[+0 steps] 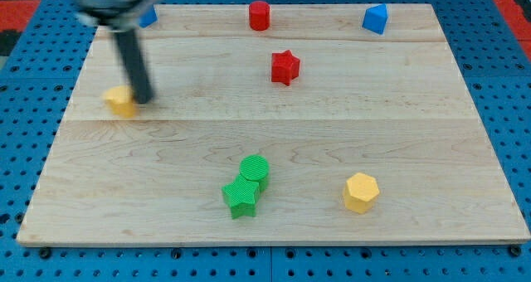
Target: Move the red star diagonal to yellow hexagon
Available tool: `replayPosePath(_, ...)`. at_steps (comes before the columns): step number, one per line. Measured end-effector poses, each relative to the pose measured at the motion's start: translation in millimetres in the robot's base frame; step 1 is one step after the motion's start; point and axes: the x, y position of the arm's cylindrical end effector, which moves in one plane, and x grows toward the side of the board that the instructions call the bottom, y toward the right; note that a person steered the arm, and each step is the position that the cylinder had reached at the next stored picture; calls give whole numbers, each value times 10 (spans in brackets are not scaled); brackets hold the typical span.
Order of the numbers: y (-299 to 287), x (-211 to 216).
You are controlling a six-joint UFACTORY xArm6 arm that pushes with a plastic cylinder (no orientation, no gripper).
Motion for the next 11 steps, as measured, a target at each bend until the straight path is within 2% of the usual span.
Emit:
replayPosePath(1, 186, 88)
replayPosePath(2, 749, 206)
replayPosePath(4, 770, 194)
replayPosePath(5, 781, 20)
replayPosePath(6, 1939, -611)
replayPosePath(7, 2263, -625)
replayPosePath(8, 2203, -844)
replayPosePath(10, 3449, -200)
replayPosePath(11, 3731, -173)
